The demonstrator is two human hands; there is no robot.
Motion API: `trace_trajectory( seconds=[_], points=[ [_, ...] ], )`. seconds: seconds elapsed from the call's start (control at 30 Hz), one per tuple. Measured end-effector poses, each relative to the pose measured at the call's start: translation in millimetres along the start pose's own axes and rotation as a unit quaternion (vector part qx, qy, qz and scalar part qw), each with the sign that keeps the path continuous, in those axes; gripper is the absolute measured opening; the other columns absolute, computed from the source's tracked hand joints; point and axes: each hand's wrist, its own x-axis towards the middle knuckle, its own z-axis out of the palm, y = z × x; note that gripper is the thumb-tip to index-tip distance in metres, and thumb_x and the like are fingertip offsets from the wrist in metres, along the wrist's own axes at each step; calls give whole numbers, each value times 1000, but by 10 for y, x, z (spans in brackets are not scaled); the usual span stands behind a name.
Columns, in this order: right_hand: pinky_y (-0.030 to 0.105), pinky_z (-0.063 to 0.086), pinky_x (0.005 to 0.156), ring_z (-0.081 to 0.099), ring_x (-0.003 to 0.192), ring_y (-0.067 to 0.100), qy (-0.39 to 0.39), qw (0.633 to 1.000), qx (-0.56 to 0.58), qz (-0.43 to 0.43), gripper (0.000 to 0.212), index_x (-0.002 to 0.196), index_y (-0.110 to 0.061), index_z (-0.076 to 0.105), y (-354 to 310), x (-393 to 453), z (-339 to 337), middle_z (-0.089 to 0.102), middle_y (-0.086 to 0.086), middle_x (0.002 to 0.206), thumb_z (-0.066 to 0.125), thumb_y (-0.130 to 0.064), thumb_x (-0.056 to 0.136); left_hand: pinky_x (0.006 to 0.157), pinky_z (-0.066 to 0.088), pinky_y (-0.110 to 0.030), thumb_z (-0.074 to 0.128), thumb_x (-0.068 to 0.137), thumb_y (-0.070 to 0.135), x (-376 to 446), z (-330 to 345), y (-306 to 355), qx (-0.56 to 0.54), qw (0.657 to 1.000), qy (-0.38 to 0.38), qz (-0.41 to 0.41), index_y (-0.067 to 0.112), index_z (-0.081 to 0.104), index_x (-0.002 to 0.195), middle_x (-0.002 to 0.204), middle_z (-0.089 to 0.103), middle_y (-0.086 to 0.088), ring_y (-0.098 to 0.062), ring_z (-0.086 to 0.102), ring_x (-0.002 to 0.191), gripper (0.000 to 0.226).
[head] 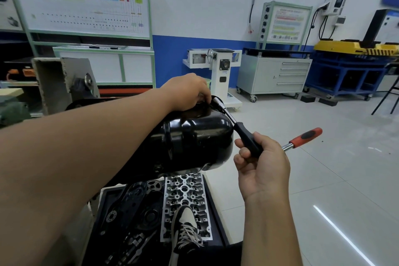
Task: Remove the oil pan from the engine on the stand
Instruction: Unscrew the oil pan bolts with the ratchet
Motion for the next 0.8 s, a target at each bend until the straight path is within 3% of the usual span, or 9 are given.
trace_trajectory(
  seconds=[0.23,0.37,0.47,0.63,0.8],
  points=[
    [24,41,39,47,41,15,-1,1000,5,3,10,103,-4,56,3,10,0,65,22,70,59,-6,94,76,53,-40,64,99,33,-1,-19,22,48,999,24,-4,37,71,104,117,62,13,-15,53,116,10],
    [24,42,39,48,42,16,-2,1000,7,4,9,102,-5,56,8,10,-8,66,22,71,59,-6,93,83,54,-43,59,103,23,-26,-29,-4,25,1000,-2,17,39,76,114,130,62,18,-14,50,122,26],
    [24,42,39,47,41,15,-1,1000,9,5,9,102,-5,56,7,13,-13,66,21,70,59,-6,93,75,52,-39,58,103,20,-14,-24,18,64,998,10,24,41,77,110,127,63,20,-13,50,117,29],
    [24,42,39,48,42,15,-2,1000,8,7,9,102,-5,56,7,9,-9,66,21,71,59,-7,93,70,48,-38,62,101,34,-6,-19,33,92,995,42,19,39,74,108,121,64,14,-16,52,114,15],
    [24,42,39,48,41,15,-1,1000,7,9,12,105,-4,58,11,9,-10,66,20,70,59,-7,93,80,53,-42,60,102,22,-17,-25,-1,52,998,8,37,38,76,115,128,63,17,-14,48,116,25]
  ],
)
